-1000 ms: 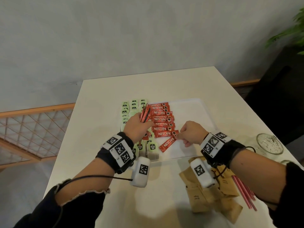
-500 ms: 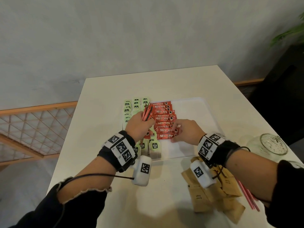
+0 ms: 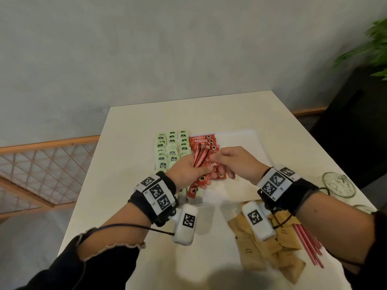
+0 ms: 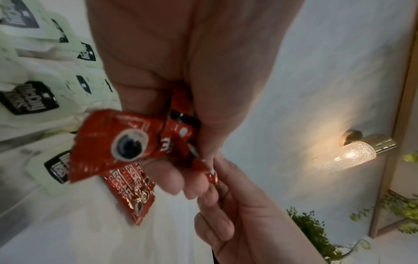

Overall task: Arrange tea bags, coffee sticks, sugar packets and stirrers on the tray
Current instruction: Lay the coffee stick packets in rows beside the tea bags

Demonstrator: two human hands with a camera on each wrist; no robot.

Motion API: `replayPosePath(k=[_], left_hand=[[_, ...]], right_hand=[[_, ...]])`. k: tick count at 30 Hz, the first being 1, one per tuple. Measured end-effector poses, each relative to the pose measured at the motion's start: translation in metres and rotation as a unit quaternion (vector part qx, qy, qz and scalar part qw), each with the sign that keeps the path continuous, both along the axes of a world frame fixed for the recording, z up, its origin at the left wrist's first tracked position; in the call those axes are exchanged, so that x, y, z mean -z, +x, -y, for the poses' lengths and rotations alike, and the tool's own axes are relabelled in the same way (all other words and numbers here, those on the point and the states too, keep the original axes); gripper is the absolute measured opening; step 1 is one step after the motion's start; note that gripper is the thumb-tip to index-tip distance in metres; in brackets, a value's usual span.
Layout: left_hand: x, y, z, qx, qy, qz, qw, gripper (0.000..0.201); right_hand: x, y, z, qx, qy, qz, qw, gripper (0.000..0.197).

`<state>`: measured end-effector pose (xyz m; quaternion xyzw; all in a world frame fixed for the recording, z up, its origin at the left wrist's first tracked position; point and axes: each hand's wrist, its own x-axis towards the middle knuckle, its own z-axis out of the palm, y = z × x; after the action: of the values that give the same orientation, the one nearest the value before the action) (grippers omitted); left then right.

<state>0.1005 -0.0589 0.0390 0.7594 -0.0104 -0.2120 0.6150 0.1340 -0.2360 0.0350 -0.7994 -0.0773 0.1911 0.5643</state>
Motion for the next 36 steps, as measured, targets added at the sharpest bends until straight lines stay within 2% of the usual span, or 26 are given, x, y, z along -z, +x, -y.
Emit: replayPosePath(k=[4,7,12,15,17,21,24,27,29,31,36], left_hand=[[-0.007,-0.007,0.003,0.044,0.024,0.015,0.999,0.019],[-0.011,-0.015,0.001,0.082,0.044,0.006,0.996,0.007],[-0.017,-0.021,-0.001,0.082,0.057,0.012,0.995,0.011],[-0.017,-0.022,-0.001,0.036,0.045,0.027,0.998,0.011],[-0.017,-0.022,0.001,0.017,0.027,0.033,0.999,0.010],[-0.021,-0.019,0.002,0.046,0.068,0.058,0.995,0.014],[-0.026,-0.012,0.001,-0.001,0.083,0.089,0.993,0.018],[-0.030,-0.007,0.003,-0.036,0.057,0.091,0.994,0.025],[-0.028,-0.007,0.008,-0.033,0.076,0.101,0.991,0.032],[-0.023,-0.006,0.009,-0.056,0.094,0.117,0.987,0.032],[-0.009,-0.001,0.002,-0.138,0.042,0.093,0.985,0.025]], right_hand=[[0.000,-0.010,0.008,0.007,0.021,0.017,1.000,0.012],[-0.004,-0.014,0.015,0.009,0.021,0.025,0.999,0.015],[-0.010,-0.023,0.017,-0.005,0.043,0.028,0.999,0.016],[-0.010,-0.025,0.018,0.001,0.106,-0.035,0.994,0.018],[-0.010,-0.027,0.018,-0.010,0.110,-0.061,0.992,0.020],[-0.016,-0.028,0.018,0.000,0.094,-0.062,0.994,0.010],[-0.020,-0.023,0.017,0.012,0.072,-0.054,0.996,0.002],[-0.021,-0.023,0.017,-0.031,0.014,-0.026,0.999,0.015],[-0.023,-0.024,0.016,-0.055,0.004,-0.018,0.998,0.011],[-0.022,-0.023,0.017,-0.047,0.016,-0.021,0.999,0.005],[-0.008,-0.017,0.028,0.001,0.024,-0.033,0.999,0.020]])
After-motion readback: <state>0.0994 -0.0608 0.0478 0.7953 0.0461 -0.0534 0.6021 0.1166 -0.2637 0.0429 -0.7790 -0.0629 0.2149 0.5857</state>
